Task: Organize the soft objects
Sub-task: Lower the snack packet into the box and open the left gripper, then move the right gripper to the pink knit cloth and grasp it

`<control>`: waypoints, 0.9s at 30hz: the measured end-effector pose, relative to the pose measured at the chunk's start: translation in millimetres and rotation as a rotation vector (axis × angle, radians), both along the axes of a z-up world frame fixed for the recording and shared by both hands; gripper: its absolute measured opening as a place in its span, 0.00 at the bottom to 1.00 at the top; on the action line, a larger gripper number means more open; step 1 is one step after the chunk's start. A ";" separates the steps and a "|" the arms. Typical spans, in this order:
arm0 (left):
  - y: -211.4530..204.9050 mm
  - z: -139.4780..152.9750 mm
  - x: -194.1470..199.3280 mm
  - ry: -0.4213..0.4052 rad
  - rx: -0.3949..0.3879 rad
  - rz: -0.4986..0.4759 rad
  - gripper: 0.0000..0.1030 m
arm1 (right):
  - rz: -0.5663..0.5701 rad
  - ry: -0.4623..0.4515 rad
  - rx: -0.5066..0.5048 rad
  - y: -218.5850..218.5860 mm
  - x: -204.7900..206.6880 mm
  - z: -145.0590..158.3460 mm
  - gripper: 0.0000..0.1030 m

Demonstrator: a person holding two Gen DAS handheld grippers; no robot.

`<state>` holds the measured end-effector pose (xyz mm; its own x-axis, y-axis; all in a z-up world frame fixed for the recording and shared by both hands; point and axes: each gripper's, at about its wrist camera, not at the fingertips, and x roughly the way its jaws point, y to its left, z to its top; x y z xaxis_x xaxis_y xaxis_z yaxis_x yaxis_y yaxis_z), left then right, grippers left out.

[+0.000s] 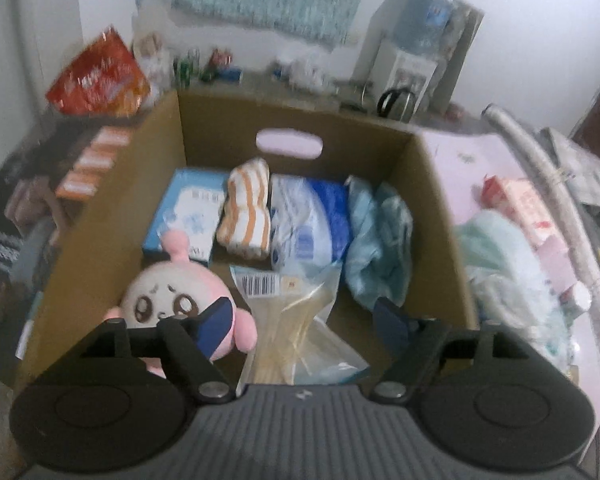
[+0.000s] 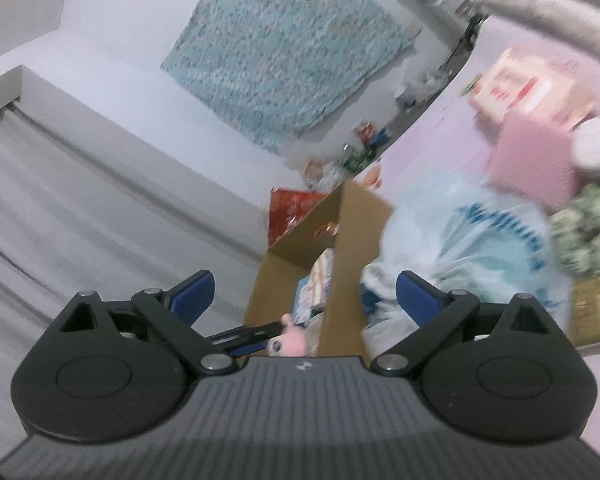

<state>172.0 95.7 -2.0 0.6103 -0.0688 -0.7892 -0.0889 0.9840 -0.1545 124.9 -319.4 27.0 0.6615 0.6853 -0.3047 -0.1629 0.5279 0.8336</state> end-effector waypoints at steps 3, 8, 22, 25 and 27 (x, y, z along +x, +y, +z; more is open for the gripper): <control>-5.7 21.2 -20.7 -0.076 0.004 -0.001 0.80 | -0.052 -0.005 -0.007 -25.6 -13.6 -4.2 0.97; -29.5 48.7 -58.8 -0.202 -0.006 -0.042 0.83 | -0.139 0.014 -0.012 -67.0 -32.2 -20.2 0.97; -156.4 41.5 -122.6 -0.321 -0.059 -0.326 0.92 | -0.180 0.130 -0.111 -116.2 -47.8 -70.7 0.97; -184.3 27.5 -125.0 -0.309 -0.067 -0.369 0.92 | -0.174 0.132 -0.141 -123.1 -44.5 -72.4 0.97; -203.1 18.5 -125.5 -0.299 -0.061 -0.404 0.92 | -0.175 0.135 -0.163 -128.4 -40.4 -73.2 0.97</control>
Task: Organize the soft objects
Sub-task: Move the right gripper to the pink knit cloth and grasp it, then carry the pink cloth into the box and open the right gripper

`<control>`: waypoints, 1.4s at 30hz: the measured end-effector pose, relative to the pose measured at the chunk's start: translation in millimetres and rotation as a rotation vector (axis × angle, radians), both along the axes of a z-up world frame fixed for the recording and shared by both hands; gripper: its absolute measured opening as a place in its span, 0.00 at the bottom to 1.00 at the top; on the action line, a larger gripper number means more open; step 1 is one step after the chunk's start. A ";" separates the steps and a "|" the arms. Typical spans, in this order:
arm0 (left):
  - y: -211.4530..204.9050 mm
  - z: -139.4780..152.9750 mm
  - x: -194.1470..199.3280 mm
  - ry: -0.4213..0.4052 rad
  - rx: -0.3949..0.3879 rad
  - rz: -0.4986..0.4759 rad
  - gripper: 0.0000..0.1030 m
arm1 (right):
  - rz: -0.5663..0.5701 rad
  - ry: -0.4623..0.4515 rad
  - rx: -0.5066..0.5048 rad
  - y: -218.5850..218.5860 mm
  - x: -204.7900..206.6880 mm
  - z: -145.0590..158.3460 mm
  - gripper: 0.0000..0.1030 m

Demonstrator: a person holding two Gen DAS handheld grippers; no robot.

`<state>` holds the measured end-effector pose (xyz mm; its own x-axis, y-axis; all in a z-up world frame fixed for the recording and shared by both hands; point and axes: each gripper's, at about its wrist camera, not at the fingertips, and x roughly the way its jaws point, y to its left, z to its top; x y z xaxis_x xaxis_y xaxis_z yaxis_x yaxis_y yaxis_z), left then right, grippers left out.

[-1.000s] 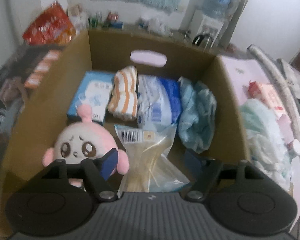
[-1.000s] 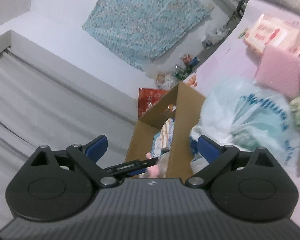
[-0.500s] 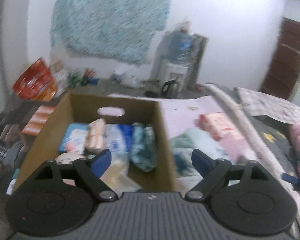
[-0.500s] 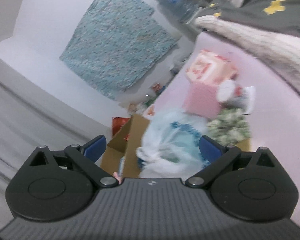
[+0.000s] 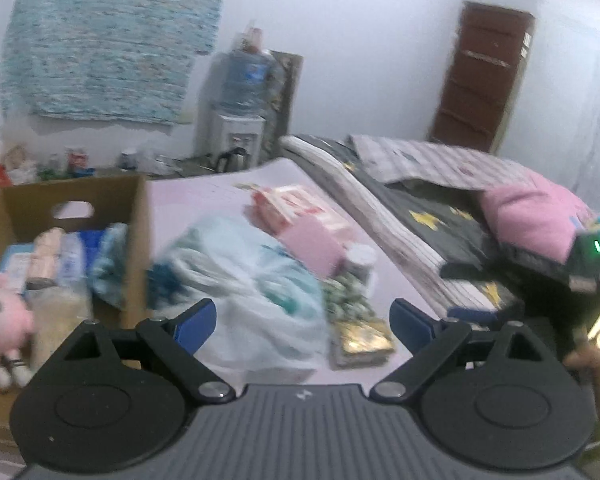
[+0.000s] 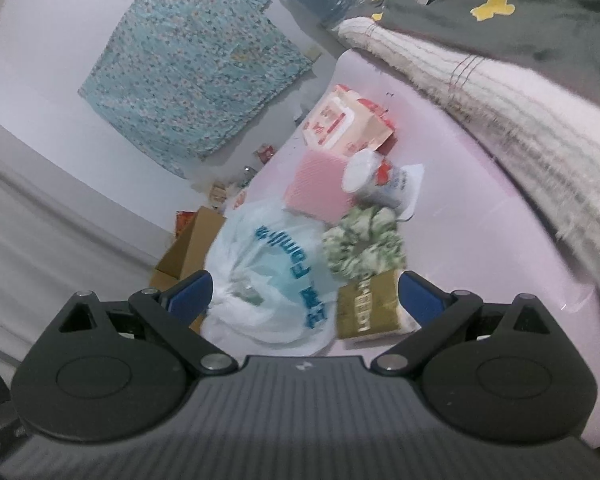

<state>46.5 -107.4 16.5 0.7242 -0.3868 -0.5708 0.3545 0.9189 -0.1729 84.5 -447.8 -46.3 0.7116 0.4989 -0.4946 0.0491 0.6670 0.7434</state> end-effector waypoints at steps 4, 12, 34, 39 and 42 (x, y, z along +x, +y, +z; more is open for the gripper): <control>-35.0 -14.3 7.0 -0.003 0.057 -0.049 0.92 | 0.020 0.006 -0.047 -6.8 15.0 2.8 0.97; -38.4 -11.9 47.0 0.030 0.082 0.022 0.91 | 0.146 -0.041 -0.241 7.1 84.6 32.3 0.97; 62.5 -12.9 68.8 0.058 0.000 0.270 0.91 | 0.526 0.129 -0.861 161.6 273.3 -31.4 0.78; 66.2 -16.9 69.3 0.067 -0.019 0.269 0.91 | 0.502 0.046 -0.885 165.8 265.4 -14.1 0.35; 68.4 -18.7 68.7 0.064 -0.031 0.271 0.91 | 0.458 0.011 -0.857 158.3 268.7 -0.8 0.33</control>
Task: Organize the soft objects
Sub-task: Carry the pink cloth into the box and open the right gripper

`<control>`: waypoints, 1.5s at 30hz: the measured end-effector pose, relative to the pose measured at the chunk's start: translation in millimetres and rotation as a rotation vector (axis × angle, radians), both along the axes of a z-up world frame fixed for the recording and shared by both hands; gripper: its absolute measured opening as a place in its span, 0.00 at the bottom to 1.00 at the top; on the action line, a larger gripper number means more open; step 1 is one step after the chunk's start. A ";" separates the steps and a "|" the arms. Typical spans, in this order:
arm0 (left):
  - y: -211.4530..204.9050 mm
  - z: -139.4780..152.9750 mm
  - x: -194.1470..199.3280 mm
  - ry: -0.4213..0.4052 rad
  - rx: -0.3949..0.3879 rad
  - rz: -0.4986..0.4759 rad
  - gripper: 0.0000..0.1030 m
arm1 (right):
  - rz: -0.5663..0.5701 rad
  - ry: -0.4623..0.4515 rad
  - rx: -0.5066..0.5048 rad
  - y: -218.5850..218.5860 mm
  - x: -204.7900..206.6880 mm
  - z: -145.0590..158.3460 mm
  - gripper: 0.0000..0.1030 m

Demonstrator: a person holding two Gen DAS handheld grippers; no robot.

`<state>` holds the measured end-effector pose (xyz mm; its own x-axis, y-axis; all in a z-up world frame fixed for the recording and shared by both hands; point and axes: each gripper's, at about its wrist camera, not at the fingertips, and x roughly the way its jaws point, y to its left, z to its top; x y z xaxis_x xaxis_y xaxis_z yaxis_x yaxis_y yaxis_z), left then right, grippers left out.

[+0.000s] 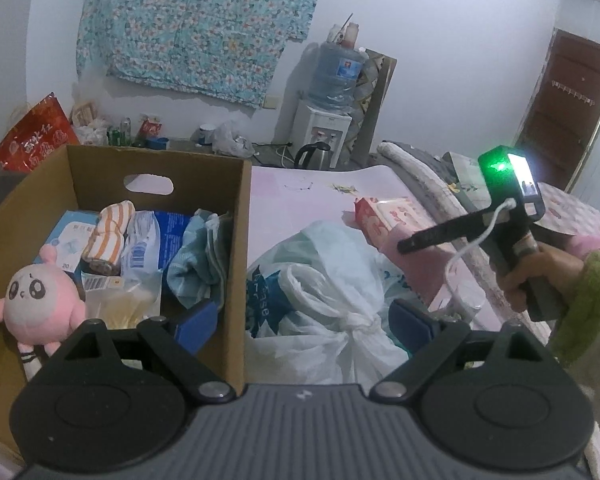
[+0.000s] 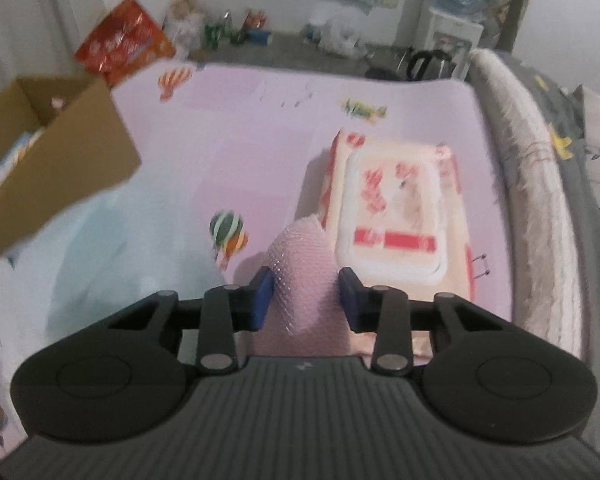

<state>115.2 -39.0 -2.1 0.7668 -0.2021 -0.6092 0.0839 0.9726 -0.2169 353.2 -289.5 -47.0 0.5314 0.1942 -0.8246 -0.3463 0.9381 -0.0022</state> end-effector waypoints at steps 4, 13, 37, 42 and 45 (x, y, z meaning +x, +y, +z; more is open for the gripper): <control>4.3 -0.5 -2.7 -0.005 -0.013 0.004 0.91 | -0.027 -0.033 0.053 -9.7 -0.7 11.1 0.31; 27.5 16.2 -24.3 -0.076 -0.029 0.061 0.91 | -0.102 -0.197 0.241 -32.0 -45.1 81.3 0.31; 173.4 30.9 -113.5 -0.142 -0.131 0.367 0.91 | 0.078 0.061 0.373 209.6 -119.9 88.5 0.31; 193.2 24.9 -118.7 -0.136 -0.160 0.377 0.91 | 0.042 0.053 0.187 248.9 -110.8 64.8 0.33; 202.3 21.7 -120.0 -0.131 -0.171 0.380 0.91 | 0.032 0.043 0.089 260.6 -111.5 52.7 0.40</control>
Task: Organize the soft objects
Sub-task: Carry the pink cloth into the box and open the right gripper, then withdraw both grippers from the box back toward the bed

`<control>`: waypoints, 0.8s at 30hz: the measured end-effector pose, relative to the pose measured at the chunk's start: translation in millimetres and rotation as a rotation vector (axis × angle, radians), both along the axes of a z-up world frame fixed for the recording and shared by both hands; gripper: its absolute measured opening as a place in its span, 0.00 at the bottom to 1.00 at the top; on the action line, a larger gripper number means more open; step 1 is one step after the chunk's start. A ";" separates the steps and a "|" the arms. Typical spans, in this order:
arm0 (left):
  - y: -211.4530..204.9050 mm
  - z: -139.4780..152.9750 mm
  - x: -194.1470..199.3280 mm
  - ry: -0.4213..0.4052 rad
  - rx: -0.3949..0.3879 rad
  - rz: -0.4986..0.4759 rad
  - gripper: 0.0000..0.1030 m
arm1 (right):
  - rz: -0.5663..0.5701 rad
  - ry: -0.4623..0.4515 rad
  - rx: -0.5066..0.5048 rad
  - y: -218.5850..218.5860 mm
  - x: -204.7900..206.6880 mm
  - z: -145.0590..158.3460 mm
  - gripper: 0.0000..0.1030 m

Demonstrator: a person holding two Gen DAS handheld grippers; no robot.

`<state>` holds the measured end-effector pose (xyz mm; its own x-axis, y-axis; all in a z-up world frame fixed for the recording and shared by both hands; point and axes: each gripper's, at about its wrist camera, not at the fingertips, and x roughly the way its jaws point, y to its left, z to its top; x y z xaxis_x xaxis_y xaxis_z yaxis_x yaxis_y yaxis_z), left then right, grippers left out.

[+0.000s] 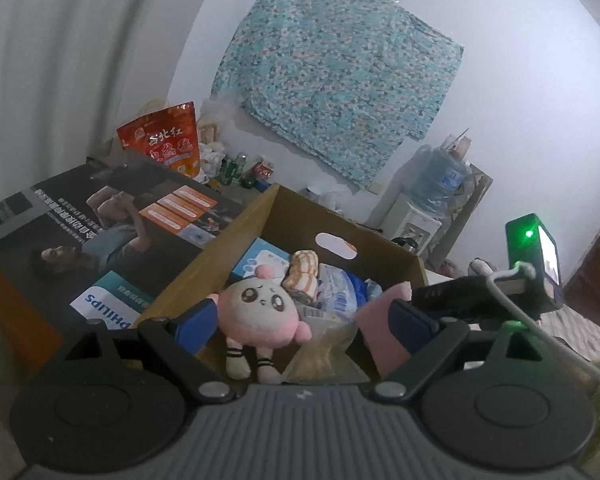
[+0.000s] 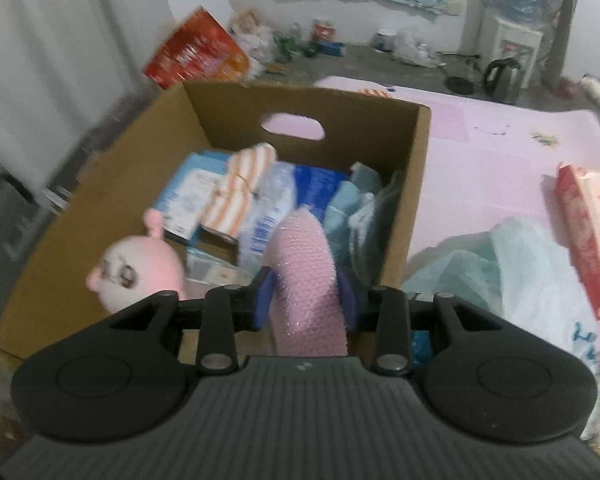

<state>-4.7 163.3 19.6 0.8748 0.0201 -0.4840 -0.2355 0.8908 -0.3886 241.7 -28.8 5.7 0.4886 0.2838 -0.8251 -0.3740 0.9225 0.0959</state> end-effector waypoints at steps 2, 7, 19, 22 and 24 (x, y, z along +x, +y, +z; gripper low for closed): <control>6.1 -1.8 -1.5 0.000 -0.010 0.000 0.91 | 0.003 -0.017 -0.048 6.3 0.8 -4.4 0.44; 12.9 -3.6 -2.4 -0.001 -0.019 -0.003 0.91 | 0.005 -0.037 -0.074 8.7 3.6 -3.0 0.45; 26.2 -4.1 -8.0 -0.013 -0.033 0.017 0.91 | 0.144 0.149 0.192 24.6 5.9 3.4 0.44; 27.3 -3.7 -10.5 -0.011 -0.031 0.029 0.91 | 0.147 0.225 0.239 36.4 11.2 -11.1 0.45; 27.6 -3.3 -10.7 -0.003 -0.026 0.034 0.91 | 0.154 0.244 0.240 42.1 13.0 -18.5 0.45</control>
<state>-15.5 190.9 16.2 0.8755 0.0374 -0.4818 -0.2640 0.8721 -0.4120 254.7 13.3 -12.8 0.2222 0.5385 -0.8128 -0.4462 0.7974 0.4063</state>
